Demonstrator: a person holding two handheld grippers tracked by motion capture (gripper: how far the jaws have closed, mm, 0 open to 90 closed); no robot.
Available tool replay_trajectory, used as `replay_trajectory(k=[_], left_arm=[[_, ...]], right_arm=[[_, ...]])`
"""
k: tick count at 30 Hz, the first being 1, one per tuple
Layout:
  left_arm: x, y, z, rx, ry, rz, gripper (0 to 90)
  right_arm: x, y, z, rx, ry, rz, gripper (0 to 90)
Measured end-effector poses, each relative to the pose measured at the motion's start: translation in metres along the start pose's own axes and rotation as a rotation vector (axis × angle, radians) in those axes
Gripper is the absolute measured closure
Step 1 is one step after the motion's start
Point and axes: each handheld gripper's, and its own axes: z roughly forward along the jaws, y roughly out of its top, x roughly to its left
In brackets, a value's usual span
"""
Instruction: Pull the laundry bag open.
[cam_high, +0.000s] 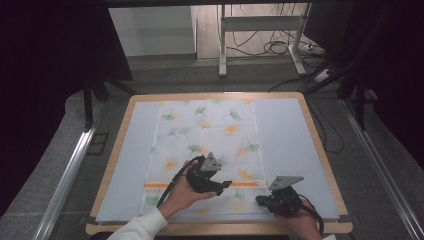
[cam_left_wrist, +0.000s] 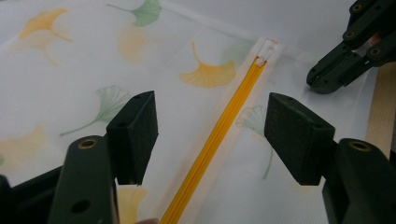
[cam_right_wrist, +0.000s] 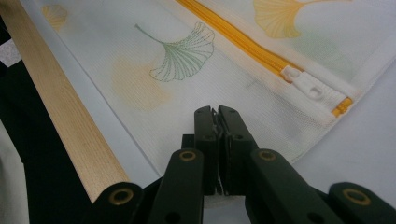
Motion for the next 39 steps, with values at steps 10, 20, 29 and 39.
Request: replay_trajectory(k=[10,20,29,39], left_arm=[[-0.009,0.015,0.024,0.005,-0.056,0.021,37.9],[-0.011,0.031,0.048,0.024,-0.057,0.08,41.5],[-0.011,0.037,0.063,0.02,-0.087,0.067,43.4],[-0.007,0.039,0.078,0.045,-0.088,0.066,43.7]], right_arm=[[0.001,0.0,0.0,0.004,-0.006,-0.012,85.8],[0.0,0.001,0.0,0.005,0.001,-0.015,85.8],[-0.001,0.001,0.001,0.003,0.004,-0.003,85.8],[-0.002,0.001,0.001,0.001,0.009,-0.004,86.0]])
